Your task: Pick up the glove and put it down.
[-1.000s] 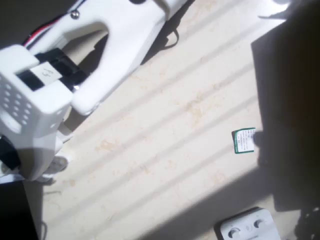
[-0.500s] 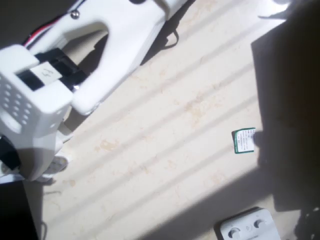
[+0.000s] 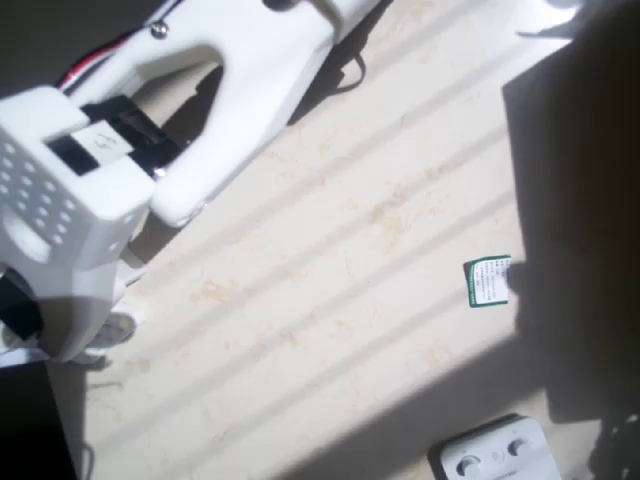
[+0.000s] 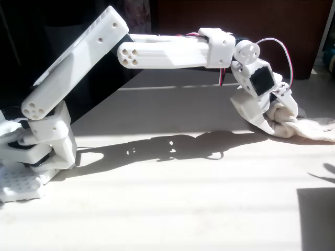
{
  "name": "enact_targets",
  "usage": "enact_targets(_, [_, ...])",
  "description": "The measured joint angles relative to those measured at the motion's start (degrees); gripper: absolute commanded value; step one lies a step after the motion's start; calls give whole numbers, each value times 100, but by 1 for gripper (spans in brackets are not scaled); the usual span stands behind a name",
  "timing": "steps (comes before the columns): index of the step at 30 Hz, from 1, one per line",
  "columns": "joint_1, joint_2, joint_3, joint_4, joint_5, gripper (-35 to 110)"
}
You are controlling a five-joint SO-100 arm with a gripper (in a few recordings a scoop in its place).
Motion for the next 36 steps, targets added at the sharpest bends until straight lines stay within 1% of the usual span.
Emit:
enact_targets(3, [0,9,-53,-70,-18,1])
enact_targets(18, [0,18,-53,-211,-26,0])
enact_targets(23, [97,334,-44,-185,-62,0])
enact_targets(28, [448,1063,-44,-167,-62,0])
enact_targets(31, [756,1336,-44,70,-62,0])
enact_targets(36, [1397,1600,-44,844,-62,0])
